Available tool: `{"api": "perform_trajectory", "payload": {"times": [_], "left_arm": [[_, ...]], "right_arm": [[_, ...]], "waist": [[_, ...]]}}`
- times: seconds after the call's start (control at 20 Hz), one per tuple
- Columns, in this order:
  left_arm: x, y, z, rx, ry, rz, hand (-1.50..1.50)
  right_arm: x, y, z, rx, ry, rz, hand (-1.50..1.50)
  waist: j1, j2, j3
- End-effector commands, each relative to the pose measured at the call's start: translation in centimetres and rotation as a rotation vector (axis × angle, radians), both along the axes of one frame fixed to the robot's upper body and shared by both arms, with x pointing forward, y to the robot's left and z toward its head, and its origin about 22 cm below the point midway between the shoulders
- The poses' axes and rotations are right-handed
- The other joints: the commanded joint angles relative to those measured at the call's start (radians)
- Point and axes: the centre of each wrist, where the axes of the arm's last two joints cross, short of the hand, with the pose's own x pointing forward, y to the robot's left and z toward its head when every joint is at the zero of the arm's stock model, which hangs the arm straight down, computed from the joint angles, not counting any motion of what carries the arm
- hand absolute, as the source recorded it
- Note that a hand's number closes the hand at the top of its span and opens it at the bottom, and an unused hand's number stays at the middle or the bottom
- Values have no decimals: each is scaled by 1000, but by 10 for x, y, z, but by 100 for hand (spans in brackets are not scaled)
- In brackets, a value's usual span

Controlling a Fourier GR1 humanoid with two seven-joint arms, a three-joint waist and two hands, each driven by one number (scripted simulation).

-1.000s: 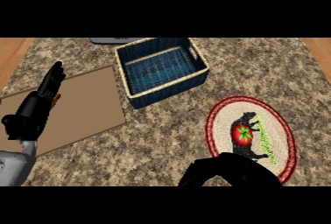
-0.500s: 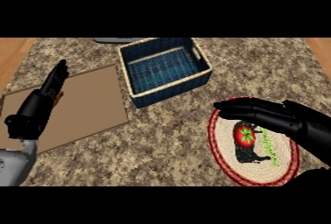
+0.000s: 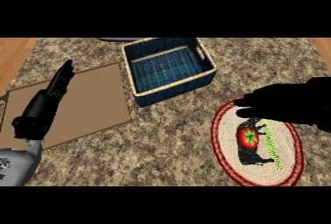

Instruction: Pick the tomato from the placemat and place it in the basket

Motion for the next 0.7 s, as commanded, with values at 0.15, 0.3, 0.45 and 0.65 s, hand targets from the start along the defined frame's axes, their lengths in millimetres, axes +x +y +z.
{"api": "perform_trajectory", "payload": {"times": [0.15,0.3,0.45,0.65], "left_arm": [[11,-9,13,24,15,13,0],[0,5,-2,4,-4,17,0],[0,10,14,12,7,22,0],[5,7,3,0,3,16,0]], "right_arm": [[31,9,5,-206,33,26,-150],[37,-5,-15,-214,60,23,-150],[45,18,-38,-213,41,47,-150],[45,20,-59,-254,27,63,-150]], "waist": [[-12,0,2],[-18,0,3],[-15,-1,3],[-21,0,3]]}}
